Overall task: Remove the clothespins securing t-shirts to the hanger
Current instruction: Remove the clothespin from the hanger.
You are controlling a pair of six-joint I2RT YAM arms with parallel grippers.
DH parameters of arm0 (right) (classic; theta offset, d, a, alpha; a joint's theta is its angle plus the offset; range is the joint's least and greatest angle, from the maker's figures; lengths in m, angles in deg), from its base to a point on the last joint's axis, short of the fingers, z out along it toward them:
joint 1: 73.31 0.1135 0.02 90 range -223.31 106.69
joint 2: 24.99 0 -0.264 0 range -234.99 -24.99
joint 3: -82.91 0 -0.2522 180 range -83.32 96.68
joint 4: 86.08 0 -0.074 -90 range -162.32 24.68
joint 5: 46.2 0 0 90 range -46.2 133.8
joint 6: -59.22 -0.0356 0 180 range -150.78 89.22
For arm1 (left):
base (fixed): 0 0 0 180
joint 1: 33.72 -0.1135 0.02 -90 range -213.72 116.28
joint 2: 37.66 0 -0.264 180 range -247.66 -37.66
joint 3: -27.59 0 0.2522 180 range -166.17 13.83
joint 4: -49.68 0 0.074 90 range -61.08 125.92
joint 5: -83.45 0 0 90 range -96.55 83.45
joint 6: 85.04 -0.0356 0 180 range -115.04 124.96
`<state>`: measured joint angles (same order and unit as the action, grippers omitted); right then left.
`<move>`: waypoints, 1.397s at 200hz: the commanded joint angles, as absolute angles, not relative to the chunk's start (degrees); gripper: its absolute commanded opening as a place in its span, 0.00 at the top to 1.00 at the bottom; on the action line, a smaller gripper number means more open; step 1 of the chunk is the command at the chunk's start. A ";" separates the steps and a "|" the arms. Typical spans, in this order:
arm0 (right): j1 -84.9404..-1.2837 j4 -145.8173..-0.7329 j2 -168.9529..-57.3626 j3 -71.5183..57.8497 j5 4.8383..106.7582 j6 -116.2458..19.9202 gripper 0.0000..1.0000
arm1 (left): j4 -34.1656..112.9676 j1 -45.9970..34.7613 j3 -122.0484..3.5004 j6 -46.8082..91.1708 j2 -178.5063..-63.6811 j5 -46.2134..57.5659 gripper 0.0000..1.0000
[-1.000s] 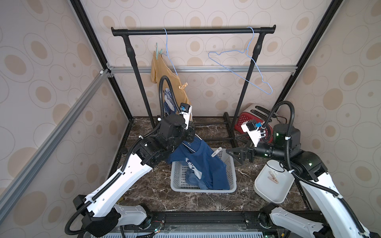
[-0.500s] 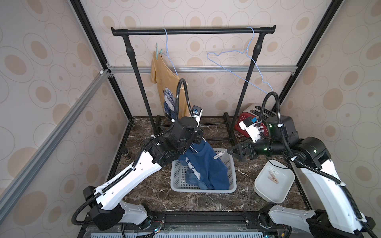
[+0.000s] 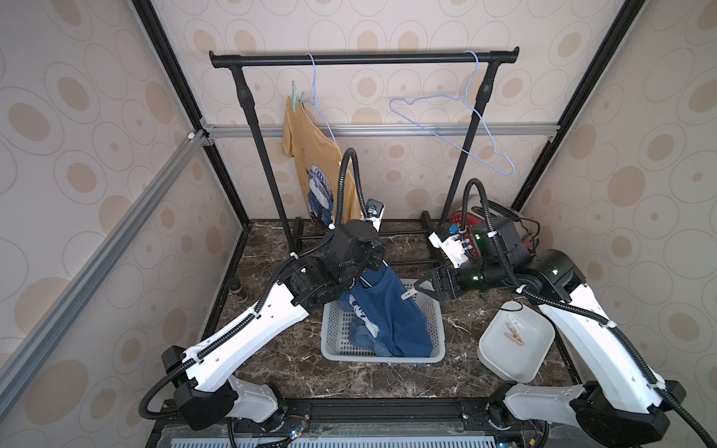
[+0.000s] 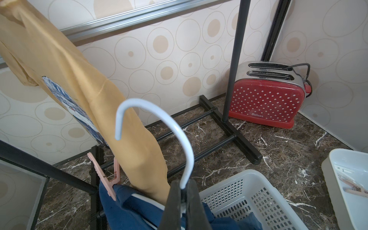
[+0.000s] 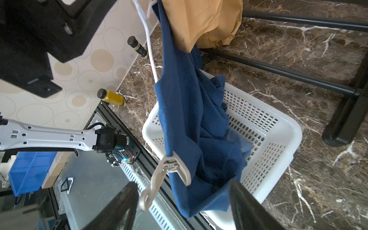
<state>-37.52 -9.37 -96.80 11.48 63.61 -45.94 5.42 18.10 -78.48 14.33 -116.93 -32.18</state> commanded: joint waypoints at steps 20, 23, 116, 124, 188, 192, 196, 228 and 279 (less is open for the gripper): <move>-35.03 -11.85 -98.78 10.48 64.30 -47.30 0.36 | 6.18 18.37 -81.44 13.40 -117.03 -33.85 1.00; -34.89 -11.85 -98.90 10.41 64.42 -47.30 0.37 | 6.13 18.40 -81.44 13.37 -117.02 -33.86 1.00; -33.62 -8.24 -101.02 11.17 62.99 -47.04 0.50 | 5.89 18.39 -81.14 13.22 -116.96 -34.11 1.00; -33.56 -8.06 -101.20 11.46 63.03 -46.95 0.53 | 5.88 18.34 -81.14 13.22 -116.94 -34.11 1.00; -33.35 -7.37 -101.22 12.90 62.11 -46.68 0.80 | 5.36 18.40 -81.10 13.06 -117.15 -34.32 1.00; -33.35 -7.35 -101.18 12.91 61.82 -46.75 0.81 | 5.33 18.40 -81.17 13.06 -117.27 -34.28 1.00; -33.33 -7.45 -100.96 13.00 61.43 -46.89 0.81 | 5.26 18.40 -81.13 13.09 -117.35 -34.32 1.00; -33.32 -7.09 -99.67 14.79 59.43 -46.89 0.83 | 5.16 18.40 -80.85 12.96 -118.08 -34.20 1.00; -34.70 -4.50 -98.35 18.83 54.65 -47.18 0.83 | 5.07 18.40 -80.04 12.35 -118.35 -34.41 1.00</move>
<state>-33.74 -7.27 -100.17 16.44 58.24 -46.90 4.98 18.12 -78.48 13.82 -118.68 -32.90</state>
